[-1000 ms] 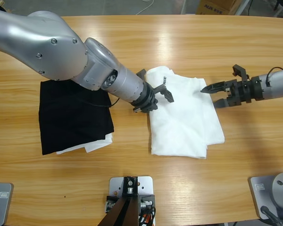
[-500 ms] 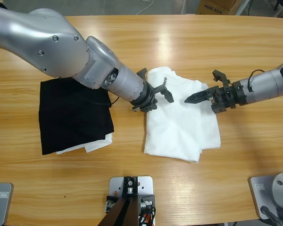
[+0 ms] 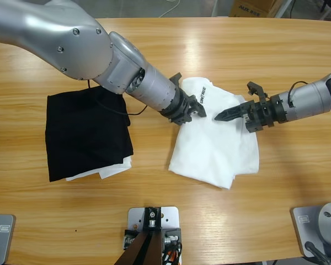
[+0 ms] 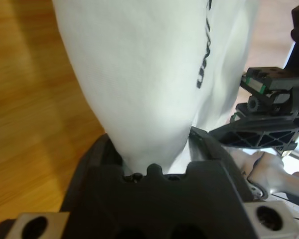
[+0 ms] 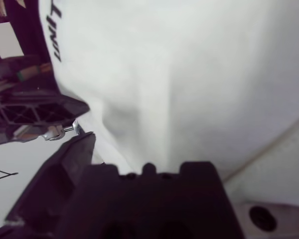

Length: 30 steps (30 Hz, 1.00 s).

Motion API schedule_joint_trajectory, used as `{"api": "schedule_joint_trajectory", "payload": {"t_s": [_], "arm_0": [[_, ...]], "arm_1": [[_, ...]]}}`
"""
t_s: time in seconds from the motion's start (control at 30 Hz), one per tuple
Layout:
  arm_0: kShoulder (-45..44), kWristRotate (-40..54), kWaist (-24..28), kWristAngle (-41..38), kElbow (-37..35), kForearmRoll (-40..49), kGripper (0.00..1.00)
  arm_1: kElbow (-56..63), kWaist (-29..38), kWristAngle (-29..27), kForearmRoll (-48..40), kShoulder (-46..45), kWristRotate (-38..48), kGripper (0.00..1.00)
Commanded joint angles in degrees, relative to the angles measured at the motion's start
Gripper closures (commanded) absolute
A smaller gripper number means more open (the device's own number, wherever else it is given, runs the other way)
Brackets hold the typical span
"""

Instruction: Fold clothes

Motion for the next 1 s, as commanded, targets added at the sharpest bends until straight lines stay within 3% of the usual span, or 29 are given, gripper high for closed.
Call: {"api": "schedule_joint_trajectory", "payload": {"t_s": [0.03,0.07,0.13,0.17,0.47,0.73,0.9,1.0], "arm_0": [[3.8,4.99,-0.56,-2.01,-0.78,0.19,1.0],[3.78,5.02,-0.63,-2.01,-0.96,0.12,1.0],[3.92,5.43,-0.84,-1.92,-0.99,-0.18,1.0],[4.01,5.64,-0.99,-1.85,-1.12,-0.34,1.0],[4.39,5.68,-1.59,-1.75,-1.24,-2.52,1.0],[2.69,5.68,-1.84,1.72,-2.14,-1.99,1.0],[0.33,9.21,-1.84,2.6,-7.83,7.06,1.0],[0.02,14.29,-2.01,3.98,-16.9,20.54,1.0]], "arm_1": [[4.06,1.53,-3.17,-1.73,10.39,2.06,0.421],[4.13,1.53,-3.14,-1.89,10.21,2.06,0.548],[4.2,1.53,-3.08,-2.01,9.65,2.06,0.907],[4.27,1.53,-3.08,-2.27,9.37,1.99,1.0],[4.25,2.21,-1.41,-4.43,2.13,0.99,1.0],[3.04,3.16,-2.19,-0.22,-5.83,1.92,1.0],[-4.85,6.66,-2.59,8.22,-10.26,3.08,1.0],[-10.02,9.75,-3.26,10.31,-7.17,4.15,1.0]]}}
